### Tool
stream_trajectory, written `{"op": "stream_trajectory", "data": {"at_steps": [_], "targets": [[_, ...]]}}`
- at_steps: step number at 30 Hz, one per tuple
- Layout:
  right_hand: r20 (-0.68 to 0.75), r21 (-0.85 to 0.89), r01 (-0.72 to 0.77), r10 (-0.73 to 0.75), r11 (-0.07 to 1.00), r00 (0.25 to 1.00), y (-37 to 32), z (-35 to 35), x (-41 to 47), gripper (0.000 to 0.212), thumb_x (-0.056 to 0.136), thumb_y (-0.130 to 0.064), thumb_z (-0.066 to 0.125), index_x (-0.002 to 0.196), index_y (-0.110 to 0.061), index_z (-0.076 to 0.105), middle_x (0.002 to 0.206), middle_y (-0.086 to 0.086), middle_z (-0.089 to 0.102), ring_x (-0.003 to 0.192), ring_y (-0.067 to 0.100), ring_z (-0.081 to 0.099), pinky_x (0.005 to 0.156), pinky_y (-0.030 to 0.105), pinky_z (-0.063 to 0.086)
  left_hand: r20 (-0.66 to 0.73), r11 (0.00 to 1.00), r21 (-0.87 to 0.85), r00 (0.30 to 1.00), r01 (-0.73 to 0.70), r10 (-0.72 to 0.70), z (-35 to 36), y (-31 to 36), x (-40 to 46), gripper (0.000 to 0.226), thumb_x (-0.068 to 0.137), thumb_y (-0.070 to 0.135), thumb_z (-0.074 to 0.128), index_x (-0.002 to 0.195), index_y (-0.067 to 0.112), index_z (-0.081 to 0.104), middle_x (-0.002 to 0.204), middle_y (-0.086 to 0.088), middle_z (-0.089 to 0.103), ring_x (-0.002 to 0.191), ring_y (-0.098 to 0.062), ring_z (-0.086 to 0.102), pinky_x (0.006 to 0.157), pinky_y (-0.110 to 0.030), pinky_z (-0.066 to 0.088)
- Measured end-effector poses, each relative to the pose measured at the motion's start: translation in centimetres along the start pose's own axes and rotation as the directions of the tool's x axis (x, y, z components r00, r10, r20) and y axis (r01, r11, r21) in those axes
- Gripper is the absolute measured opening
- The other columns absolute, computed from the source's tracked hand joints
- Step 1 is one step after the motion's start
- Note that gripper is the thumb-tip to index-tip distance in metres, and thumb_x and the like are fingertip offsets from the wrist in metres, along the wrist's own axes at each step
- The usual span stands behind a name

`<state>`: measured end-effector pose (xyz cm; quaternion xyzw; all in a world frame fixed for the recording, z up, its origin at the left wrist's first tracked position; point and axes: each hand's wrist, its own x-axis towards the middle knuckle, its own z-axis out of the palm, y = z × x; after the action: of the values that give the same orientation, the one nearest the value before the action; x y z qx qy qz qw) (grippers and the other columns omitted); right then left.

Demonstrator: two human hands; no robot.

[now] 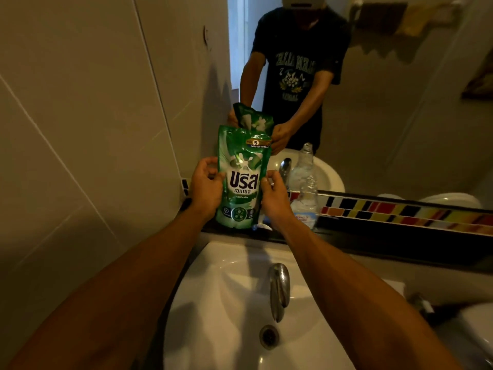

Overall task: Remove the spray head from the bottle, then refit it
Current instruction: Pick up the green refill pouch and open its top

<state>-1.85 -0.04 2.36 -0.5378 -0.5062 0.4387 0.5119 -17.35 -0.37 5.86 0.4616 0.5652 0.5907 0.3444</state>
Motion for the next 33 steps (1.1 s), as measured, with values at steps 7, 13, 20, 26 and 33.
{"op": "stream_trajectory", "data": {"at_steps": [7, 13, 20, 26, 33], "targets": [[0.070, 0.268, -0.055, 0.038, 0.962, 0.997, -2.6, -4.1, -3.6, 0.036, 0.111, -0.014, 0.040, 0.144, -0.029, 0.046, 0.104, -0.014, 0.071, 0.093, 0.005, 0.073, 0.070, 0.029, 0.061, 0.089, 0.994, -0.077, 0.993, 0.079, -0.072, 2.1, 3.1, -2.0, 0.031, 0.095, -0.002, 0.057, 0.102, 0.029, 0.058, 0.101, -0.010, 0.068, 0.087, -0.031, 0.068, 0.058, -0.039, 0.058], [0.119, 0.334, -0.082, 0.044, 0.939, 0.992, -2.2, -6.0, -5.3, 0.058, 0.110, -0.022, 0.048, 0.161, -0.041, 0.027, 0.114, -0.019, 0.068, 0.100, 0.002, 0.068, 0.075, 0.032, 0.057, 0.190, 0.994, -0.035, 0.977, 0.107, -0.099, 3.5, 3.9, -3.1, 0.029, 0.097, 0.001, 0.057, 0.120, 0.019, 0.056, 0.097, -0.005, 0.065, 0.085, -0.026, 0.068, 0.061, -0.040, 0.059], [0.098, 0.313, -0.042, 0.012, 0.949, 0.995, -1.4, -7.1, -6.7, 0.090, 0.099, -0.001, 0.064, 0.164, -0.041, 0.016, 0.146, 0.008, 0.062, 0.110, 0.011, 0.070, 0.082, 0.040, 0.065, 0.250, 0.994, 0.073, 0.963, 0.085, -0.101, 4.4, 4.3, -3.4, 0.036, 0.098, 0.001, 0.056, 0.127, 0.020, 0.053, 0.099, -0.010, 0.063, 0.077, -0.021, 0.067, 0.058, -0.037, 0.057], [0.109, 0.332, -0.040, 0.004, 0.942, 0.994, -0.7, -7.9, -6.9, 0.089, 0.101, 0.003, 0.058, 0.163, -0.044, 0.014, 0.125, -0.014, 0.063, 0.106, 0.007, 0.067, 0.067, 0.029, 0.064, 0.259, 0.992, 0.091, 0.960, 0.084, -0.105, 5.0, 4.4, -3.7, 0.042, 0.097, -0.004, 0.053, 0.129, 0.024, 0.053, 0.089, -0.005, 0.061, 0.074, -0.021, 0.066, 0.055, -0.037, 0.056], [0.102, 0.330, -0.050, 0.017, 0.943, 0.995, -0.3, -8.0, -7.2, 0.091, 0.099, 0.004, 0.061, 0.163, -0.042, 0.016, 0.142, 0.006, 0.061, 0.114, 0.013, 0.067, 0.078, 0.033, 0.065, 0.284, 0.987, 0.146, 0.953, 0.063, -0.103, 5.0, 4.1, -4.2, 0.047, 0.097, -0.005, 0.052, 0.133, 0.027, 0.052, 0.081, -0.002, 0.059, 0.068, -0.018, 0.064, 0.055, -0.036, 0.054]]}}
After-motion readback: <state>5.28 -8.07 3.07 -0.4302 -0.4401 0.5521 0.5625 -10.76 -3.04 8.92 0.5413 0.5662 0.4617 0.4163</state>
